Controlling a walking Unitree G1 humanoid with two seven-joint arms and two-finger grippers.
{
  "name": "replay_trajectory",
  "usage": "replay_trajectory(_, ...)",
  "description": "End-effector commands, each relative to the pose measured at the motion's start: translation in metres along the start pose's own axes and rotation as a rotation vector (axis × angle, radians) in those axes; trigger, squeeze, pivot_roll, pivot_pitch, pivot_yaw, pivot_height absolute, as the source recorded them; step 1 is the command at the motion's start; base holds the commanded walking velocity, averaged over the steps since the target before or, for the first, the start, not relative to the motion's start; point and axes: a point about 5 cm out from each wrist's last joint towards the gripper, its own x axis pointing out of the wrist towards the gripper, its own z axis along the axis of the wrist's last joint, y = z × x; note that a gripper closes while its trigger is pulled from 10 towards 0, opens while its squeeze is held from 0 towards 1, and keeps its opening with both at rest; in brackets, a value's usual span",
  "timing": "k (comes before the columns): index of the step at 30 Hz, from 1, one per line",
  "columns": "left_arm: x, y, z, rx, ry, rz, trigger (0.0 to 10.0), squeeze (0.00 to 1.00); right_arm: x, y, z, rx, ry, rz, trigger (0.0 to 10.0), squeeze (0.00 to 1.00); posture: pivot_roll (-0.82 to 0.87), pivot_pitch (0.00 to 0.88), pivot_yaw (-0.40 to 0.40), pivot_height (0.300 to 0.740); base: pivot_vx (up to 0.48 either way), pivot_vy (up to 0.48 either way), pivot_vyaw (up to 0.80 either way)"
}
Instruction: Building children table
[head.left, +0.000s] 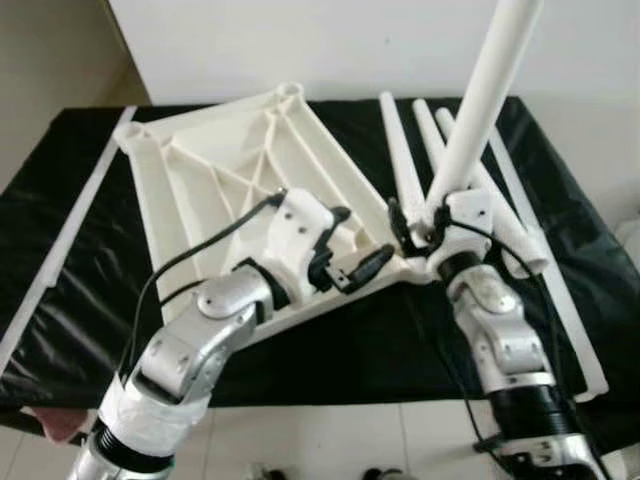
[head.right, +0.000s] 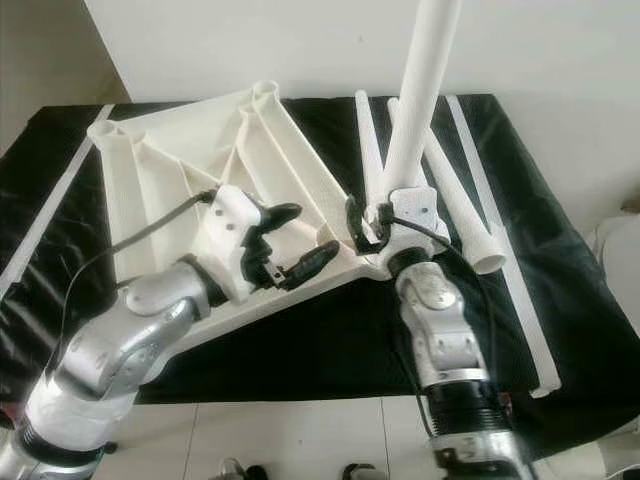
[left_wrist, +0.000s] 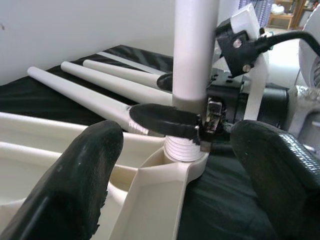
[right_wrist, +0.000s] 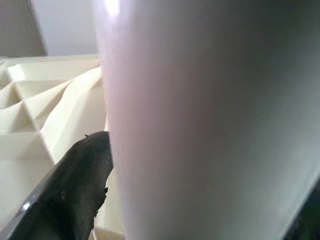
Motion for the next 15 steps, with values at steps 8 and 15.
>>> replay_trajectory(8, -0.001, -0.006, -0.008, -0.013, 0.030, -0.072, 10.0, 0.00, -0.006, -0.007, 0.001, -0.041, 0.015, 0.257, 10.0, 0.00, -0.08, 0.152, 0.044, 0.740, 0.000, 0.000, 0.00)
replay_trajectory(15, -0.001, -0.006, -0.009, -0.008, 0.034, -0.077, 10.0, 0.00, -0.004, -0.016, 0.000, -0.089, 0.030, 0.312, 6.5, 0.00, -0.08, 0.153, 0.047, 0.740, 0.000, 0.000, 0.00)
